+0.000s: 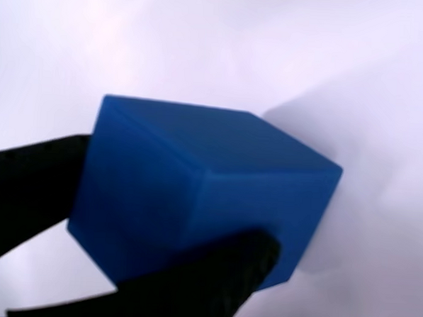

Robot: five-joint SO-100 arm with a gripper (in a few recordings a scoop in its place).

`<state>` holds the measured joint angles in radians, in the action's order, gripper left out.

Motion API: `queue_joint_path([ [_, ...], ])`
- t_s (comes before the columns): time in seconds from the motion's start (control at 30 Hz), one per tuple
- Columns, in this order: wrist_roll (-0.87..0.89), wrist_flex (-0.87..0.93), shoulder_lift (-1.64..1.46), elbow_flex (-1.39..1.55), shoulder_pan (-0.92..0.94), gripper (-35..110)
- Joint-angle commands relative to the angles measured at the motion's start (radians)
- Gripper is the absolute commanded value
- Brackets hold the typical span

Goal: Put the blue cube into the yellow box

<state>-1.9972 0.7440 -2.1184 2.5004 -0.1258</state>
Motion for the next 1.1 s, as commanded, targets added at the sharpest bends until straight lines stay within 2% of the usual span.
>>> queue_joint_path([
  [0.0,-0.034,-0.075,-0.084,-0.15,-0.009,12],
  [0.23,-0.043,-0.242,0.003,-0.341,-0.041,12],
  [0.47,0.002,-0.321,0.167,-0.6,-0.097,12],
  [0.6,0.003,-0.46,0.25,-0.647,-0.138,12],
  [1.07,0.158,-0.443,0.594,-1.006,-0.242,12],
])
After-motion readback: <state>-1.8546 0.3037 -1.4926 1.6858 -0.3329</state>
